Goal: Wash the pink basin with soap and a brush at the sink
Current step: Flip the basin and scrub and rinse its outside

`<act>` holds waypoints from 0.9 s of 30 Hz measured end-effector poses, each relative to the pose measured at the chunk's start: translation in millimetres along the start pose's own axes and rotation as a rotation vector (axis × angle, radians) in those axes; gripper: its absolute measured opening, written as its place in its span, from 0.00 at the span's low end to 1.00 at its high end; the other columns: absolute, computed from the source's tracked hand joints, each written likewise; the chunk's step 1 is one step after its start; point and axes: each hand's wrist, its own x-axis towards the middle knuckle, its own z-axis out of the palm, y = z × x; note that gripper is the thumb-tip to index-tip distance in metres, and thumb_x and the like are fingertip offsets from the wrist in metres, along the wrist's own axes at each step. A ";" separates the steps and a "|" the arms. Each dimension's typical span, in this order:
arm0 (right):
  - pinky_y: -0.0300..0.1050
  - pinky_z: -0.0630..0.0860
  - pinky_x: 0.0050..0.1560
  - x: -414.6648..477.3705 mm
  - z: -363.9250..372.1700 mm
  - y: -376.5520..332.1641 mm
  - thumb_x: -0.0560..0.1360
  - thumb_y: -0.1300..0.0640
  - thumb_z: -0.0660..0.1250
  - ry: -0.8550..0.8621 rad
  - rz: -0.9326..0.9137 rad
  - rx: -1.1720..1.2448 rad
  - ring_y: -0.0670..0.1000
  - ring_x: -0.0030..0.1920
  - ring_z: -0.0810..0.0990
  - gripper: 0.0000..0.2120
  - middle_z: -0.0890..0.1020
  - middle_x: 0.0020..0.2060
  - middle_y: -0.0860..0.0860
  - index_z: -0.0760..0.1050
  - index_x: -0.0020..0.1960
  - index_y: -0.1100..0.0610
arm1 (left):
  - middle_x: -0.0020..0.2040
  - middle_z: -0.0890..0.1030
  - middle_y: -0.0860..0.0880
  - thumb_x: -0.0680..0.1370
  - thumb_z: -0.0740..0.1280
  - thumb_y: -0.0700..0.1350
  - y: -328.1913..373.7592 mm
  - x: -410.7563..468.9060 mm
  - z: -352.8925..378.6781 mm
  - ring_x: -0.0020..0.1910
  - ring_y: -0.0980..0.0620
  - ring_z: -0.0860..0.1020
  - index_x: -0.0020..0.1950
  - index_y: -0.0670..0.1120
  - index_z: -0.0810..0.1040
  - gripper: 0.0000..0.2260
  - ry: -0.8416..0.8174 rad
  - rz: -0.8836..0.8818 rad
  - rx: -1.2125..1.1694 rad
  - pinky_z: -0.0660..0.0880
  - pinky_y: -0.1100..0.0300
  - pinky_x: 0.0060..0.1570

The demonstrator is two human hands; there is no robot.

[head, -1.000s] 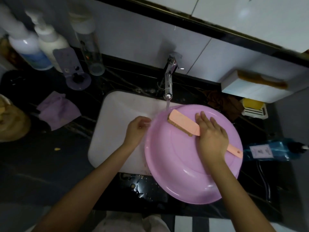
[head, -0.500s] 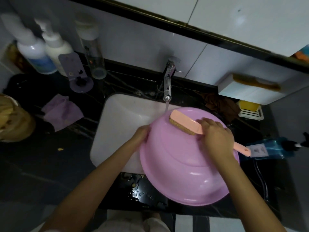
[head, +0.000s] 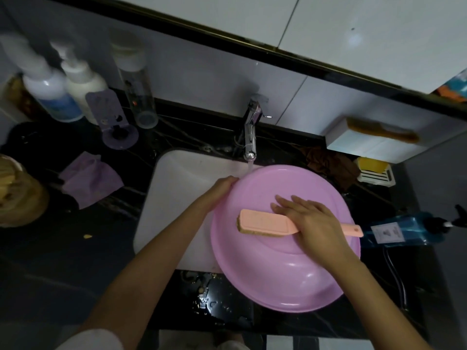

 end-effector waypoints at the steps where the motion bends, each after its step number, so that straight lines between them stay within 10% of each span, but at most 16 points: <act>1: 0.51 0.74 0.57 2.7 1.3 -1.7 0.60 0.64 0.73 0.020 0.008 -0.009 0.54 0.60 0.79 0.31 0.79 0.61 0.47 0.78 0.61 0.48 | 0.48 0.83 0.48 0.75 0.62 0.51 2.5 -2.5 3.1 0.47 0.50 0.79 0.50 0.45 0.81 0.13 -0.014 0.021 0.031 0.73 0.56 0.51; 6: 0.53 0.76 0.55 2.7 9.0 -3.2 0.61 0.64 0.73 0.102 0.024 -0.020 0.55 0.58 0.80 0.28 0.80 0.59 0.47 0.79 0.60 0.49 | 0.70 0.69 0.47 0.81 0.57 0.45 14.9 -24.2 27.6 0.67 0.49 0.69 0.72 0.50 0.66 0.18 0.036 0.397 0.431 0.65 0.57 0.66; 10: 0.55 0.76 0.55 1.4 15.4 -4.7 0.61 0.66 0.73 0.142 0.021 -0.039 0.56 0.59 0.80 0.29 0.80 0.60 0.49 0.78 0.61 0.50 | 0.67 0.73 0.43 0.82 0.52 0.50 42.8 -15.8 40.1 0.63 0.43 0.72 0.70 0.49 0.68 0.18 0.112 0.390 0.864 0.69 0.54 0.59; 16: 0.53 0.76 0.56 2.9 16.6 -8.6 0.68 0.57 0.55 0.189 0.035 -0.039 0.54 0.59 0.79 0.25 0.79 0.60 0.47 0.79 0.61 0.49 | 0.56 0.80 0.42 0.79 0.61 0.49 46.5 5.4 22.8 0.56 0.44 0.77 0.61 0.45 0.79 0.15 -0.110 0.059 0.186 0.72 0.51 0.63; 22: 0.53 0.76 0.55 2.4 18.7 -9.0 0.69 0.56 0.55 0.225 0.061 -0.061 0.55 0.58 0.80 0.23 0.81 0.58 0.48 0.79 0.60 0.50 | 0.67 0.71 0.40 0.83 0.50 0.49 40.6 -15.6 49.5 0.62 0.40 0.73 0.73 0.47 0.64 0.19 0.159 0.445 0.995 0.69 0.51 0.57; 27: 0.51 0.77 0.54 12.1 15.5 -11.7 0.66 0.57 0.59 0.165 0.072 -0.062 0.52 0.58 0.81 0.24 0.81 0.58 0.46 0.79 0.60 0.48 | 0.64 0.76 0.48 0.82 0.57 0.51 35.7 1.8 18.8 0.62 0.50 0.74 0.67 0.50 0.74 0.16 -0.090 0.240 0.294 0.69 0.60 0.61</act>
